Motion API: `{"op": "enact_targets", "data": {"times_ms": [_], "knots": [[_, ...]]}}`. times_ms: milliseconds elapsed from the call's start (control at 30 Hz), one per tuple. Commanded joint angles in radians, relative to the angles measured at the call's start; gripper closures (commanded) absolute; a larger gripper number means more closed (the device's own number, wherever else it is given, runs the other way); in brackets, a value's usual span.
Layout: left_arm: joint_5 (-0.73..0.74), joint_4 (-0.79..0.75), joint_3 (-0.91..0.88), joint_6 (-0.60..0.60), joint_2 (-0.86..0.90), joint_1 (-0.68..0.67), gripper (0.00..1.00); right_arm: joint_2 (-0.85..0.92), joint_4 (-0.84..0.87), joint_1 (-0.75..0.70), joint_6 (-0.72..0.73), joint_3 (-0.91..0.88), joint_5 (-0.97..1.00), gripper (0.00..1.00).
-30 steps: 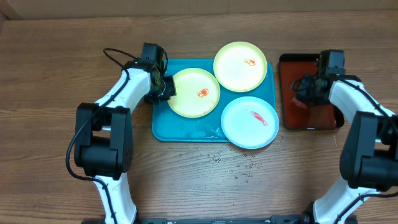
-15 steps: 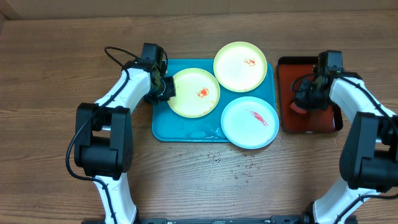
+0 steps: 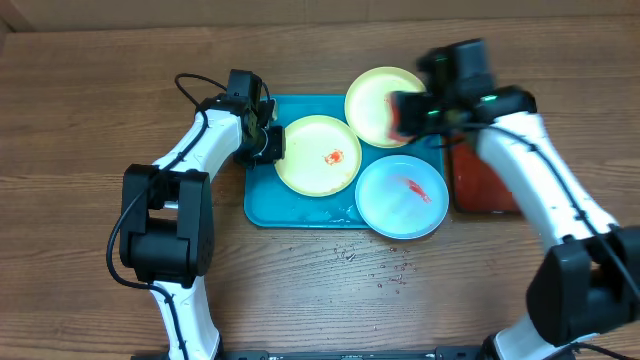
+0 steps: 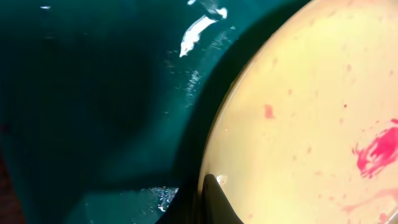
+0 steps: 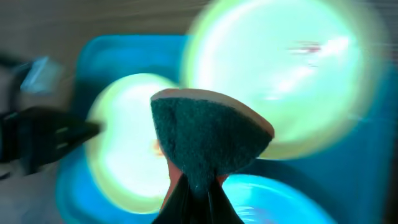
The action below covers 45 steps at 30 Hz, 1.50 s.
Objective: Clean dirty plates on tray and stack at the side
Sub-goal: 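Scrub the left-held yellow plate with the sponge in the right gripper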
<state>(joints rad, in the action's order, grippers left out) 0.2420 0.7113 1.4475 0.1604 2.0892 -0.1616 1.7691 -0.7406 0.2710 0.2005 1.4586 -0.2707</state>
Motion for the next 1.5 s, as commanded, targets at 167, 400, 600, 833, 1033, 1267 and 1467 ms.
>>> {"op": "enact_targets", "data": {"times_ms": [167,400,600,833,1033,1267,1467], "knots": [[0.045,0.081,-0.002,-0.040,0.025,0.051,0.96,0.161,0.103,0.183,0.089,0.008,0.003,0.97],[0.039,0.094,-0.002,-0.041,0.023,0.076,0.96,0.287,0.143,0.234,0.114,0.008,-0.001,0.96],[0.042,0.093,-0.002,-0.041,0.023,0.069,0.96,0.372,0.207,0.241,0.183,0.008,-0.001,0.96],[0.077,0.087,-0.002,-0.041,0.023,0.061,0.96,0.411,0.240,0.317,0.219,0.015,-0.076,0.96],[0.078,0.084,-0.002,-0.041,0.023,0.061,0.96,0.411,0.224,0.369,0.215,0.043,-0.089,0.96],[0.076,0.085,-0.002,-0.042,0.023,0.061,0.96,0.411,0.103,0.337,0.242,0.083,0.238,0.96],[0.069,0.085,-0.002,-0.050,0.023,0.061,0.96,0.414,0.107,0.275,0.215,0.113,0.362,0.96]]}}
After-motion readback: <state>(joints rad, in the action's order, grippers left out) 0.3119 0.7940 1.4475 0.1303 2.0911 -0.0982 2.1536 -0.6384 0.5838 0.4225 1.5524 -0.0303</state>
